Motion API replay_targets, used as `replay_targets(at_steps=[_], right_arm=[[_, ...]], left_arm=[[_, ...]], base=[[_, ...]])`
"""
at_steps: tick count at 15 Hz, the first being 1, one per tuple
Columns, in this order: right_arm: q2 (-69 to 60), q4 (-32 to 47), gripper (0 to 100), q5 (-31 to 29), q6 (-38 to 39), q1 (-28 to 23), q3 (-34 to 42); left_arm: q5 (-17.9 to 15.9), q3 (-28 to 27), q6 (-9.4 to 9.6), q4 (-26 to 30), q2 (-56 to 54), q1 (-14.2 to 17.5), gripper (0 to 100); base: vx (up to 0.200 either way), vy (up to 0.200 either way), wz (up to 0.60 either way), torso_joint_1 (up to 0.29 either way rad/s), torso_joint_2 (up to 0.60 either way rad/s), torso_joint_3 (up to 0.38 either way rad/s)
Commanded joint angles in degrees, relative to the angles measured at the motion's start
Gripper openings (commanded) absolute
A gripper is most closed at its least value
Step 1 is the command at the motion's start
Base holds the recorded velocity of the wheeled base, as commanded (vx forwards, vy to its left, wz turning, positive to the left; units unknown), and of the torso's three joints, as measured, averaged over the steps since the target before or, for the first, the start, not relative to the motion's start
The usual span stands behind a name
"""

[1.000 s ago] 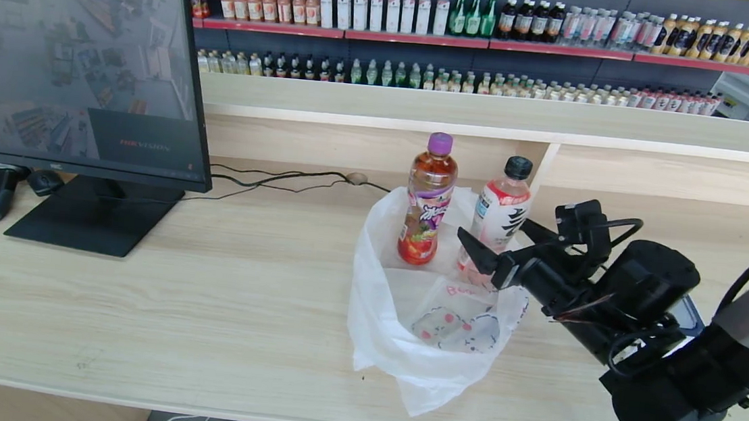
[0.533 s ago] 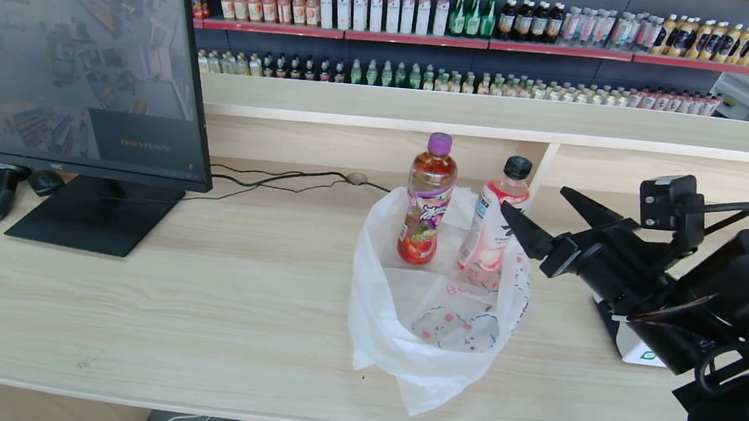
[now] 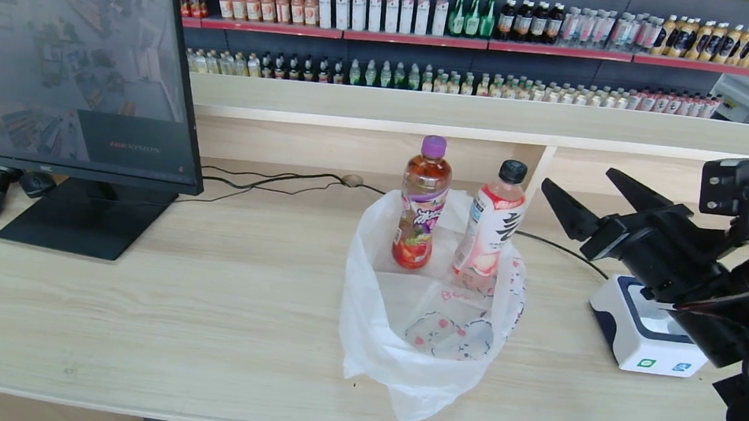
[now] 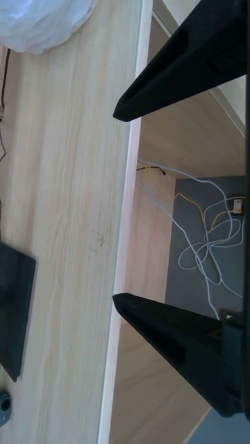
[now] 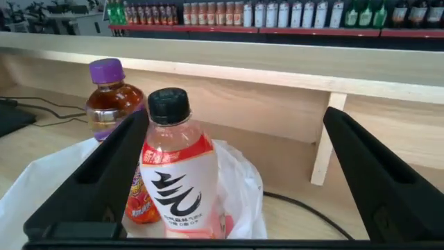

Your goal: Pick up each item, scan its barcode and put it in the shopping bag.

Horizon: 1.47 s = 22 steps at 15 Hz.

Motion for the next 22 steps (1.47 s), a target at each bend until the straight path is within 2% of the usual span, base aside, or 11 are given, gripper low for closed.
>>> replay_targets(at_steps=[1,8,12,22], right_arm=[[-1.89,-0.08,100,-0.03,0.05,-0.34,0.06],[-5.76,-0.08,100,-0.03,0.05,-0.08,0.15],[-6.64,-0.08,100,-0.03,0.05,-0.17,1.73],[-5.76,-0.08,100,-0.03,0.05,-0.61,3.05]], left_arm=[[0.01,0.0,-0.06,-0.02,0.06,0.09,100],[0.01,0.0,-0.06,-0.02,0.06,0.09,100],[0.01,0.0,-0.06,-0.02,0.06,0.09,100],[0.01,0.0,-0.15,-0.02,0.06,0.09,100]], base=[[0.0,-0.2,0.0,0.017,0.0,0.002],[0.0,-0.2,0.0,0.002,0.0,0.004],[0.0,0.0,0.0,0.0,0.0,0.0],[-0.2,0.0,0.0,0.002,0.0,0.003]])
